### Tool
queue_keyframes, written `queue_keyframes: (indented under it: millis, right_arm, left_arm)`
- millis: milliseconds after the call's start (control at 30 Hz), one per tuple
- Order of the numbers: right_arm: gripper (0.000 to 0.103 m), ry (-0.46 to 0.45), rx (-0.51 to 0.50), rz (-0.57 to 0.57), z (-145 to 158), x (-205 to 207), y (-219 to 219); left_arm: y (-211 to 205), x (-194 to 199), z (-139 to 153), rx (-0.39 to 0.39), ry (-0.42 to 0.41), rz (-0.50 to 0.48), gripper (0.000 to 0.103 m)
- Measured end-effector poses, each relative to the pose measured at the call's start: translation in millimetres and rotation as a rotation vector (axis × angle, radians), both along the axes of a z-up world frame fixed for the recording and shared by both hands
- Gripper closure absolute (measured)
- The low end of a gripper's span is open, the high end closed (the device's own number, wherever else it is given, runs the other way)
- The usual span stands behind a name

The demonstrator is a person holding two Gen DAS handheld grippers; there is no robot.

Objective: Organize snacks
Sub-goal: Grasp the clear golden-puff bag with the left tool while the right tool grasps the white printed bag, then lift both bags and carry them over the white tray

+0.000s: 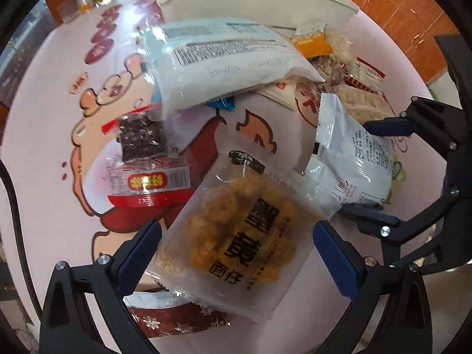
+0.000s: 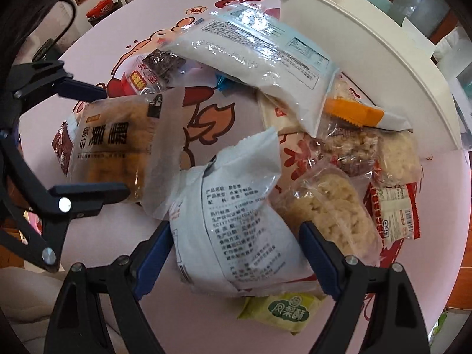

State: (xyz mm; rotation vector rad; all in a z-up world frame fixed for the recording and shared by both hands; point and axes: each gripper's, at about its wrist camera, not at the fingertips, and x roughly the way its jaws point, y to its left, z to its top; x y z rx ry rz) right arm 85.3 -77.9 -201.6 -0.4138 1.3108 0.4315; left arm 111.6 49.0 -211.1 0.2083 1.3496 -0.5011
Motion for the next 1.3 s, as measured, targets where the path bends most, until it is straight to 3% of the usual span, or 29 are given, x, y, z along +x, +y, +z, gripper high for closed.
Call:
queue_keyframes:
  millis: [200,367,500,567,767,1000,1300]
  right_arm:
    - [0.023,0.006,-0.003,0.024,-6.4,-6.7,-1.5]
    - [0.027,0.026,0.010,-0.011,-15.4,-8.4,-10.4]
    - [0.032,0.027,0.032,-0.043,-15.5,-9.9,-11.5]
    - [0.035,0.033,0.042,-0.058,-14.1,-6.0,-13.3]
    - [0.041,0.037,0.067,-0.106,-9.8,-0.8,-24.8]
    - [0.043,-0.011,0.130,-0.162,20.4,-0.9,-37.6]
    - [0.042,-0.132,0.220,-0.267,94.6,0.9,-72.0]
  left_arm:
    - [5.1,3.1,-2.8,-0.001,0.067,-0.071,0.002]
    - [-15.4,-4.4,-15.2,0.124,0.040,-0.127,0.002]
    - [-32.7,-6.7,-25.4,0.200,0.013,-0.102,0.007]
    - [-38.7,-6.7,-24.3,0.183,0.009,-0.086,0.016]
    - [-44.7,-15.5,-16.0,0.213,-0.037,-0.044,0.022]
    - [-39.8,-36.2,20.5,0.151,-0.101,0.049,0.023]
    - [-24.4,-46.2,82.2,0.044,-0.212,0.205,0.022]
